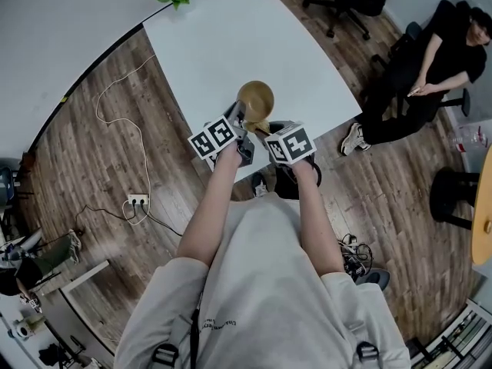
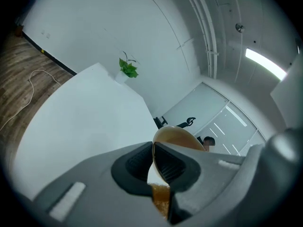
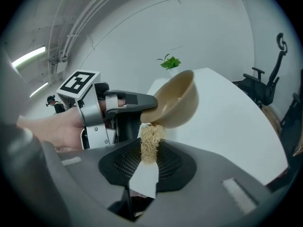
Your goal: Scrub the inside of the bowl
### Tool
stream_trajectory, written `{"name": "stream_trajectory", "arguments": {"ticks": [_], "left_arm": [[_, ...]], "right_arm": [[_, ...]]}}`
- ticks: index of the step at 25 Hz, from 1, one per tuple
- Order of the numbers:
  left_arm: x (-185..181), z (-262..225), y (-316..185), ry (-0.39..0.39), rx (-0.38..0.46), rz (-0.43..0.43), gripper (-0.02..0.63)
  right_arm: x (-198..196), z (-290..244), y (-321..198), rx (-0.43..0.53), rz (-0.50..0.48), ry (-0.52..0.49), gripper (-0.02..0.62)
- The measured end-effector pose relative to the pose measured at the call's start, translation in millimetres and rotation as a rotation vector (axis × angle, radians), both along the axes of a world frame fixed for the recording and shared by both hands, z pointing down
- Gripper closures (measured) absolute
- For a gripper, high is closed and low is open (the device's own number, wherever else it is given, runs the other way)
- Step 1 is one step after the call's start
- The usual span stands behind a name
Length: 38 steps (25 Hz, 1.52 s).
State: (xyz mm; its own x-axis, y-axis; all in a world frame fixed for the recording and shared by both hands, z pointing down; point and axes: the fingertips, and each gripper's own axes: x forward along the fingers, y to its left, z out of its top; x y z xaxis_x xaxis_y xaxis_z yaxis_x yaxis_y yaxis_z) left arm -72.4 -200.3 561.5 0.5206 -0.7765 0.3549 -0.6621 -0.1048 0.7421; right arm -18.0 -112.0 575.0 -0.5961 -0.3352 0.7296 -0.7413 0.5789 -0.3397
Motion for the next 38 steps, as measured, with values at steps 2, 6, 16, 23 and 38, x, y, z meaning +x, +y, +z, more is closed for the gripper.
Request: {"name": "stream_trajectory", "arguments": {"ticks": [2,6,16,23,38], "left_arm": [[6.3,8.6,3.1,-0.03,-0.027,0.036,0.591],[7.0,34.1,2.8,-0.137,-0.1,0.061,0.591],[21.5,86.9,21.6,-0.298,-0.235,0.098,0.589],[25.4,81.7,29.9,-0.271,-0.186,0.071,0.515],[50.4,-3.0,205.4,-0.564,0.001,0.165,0.606]], "right_arm": [[-9.7,7.4,10.4,-0.011,-0.043,0.011,0.488],[2.1,15.2,29.4,-0.032,-0.056,0.061,0.488],[100.6,22.7,69.6,-0.034,0.234,0.149,0.488],[136.4,19.0,77.5,0.03,0.33,0.149,0.488],[107.1,-6.9,158.9,0.172,0.259,0.079,0.486]]}}
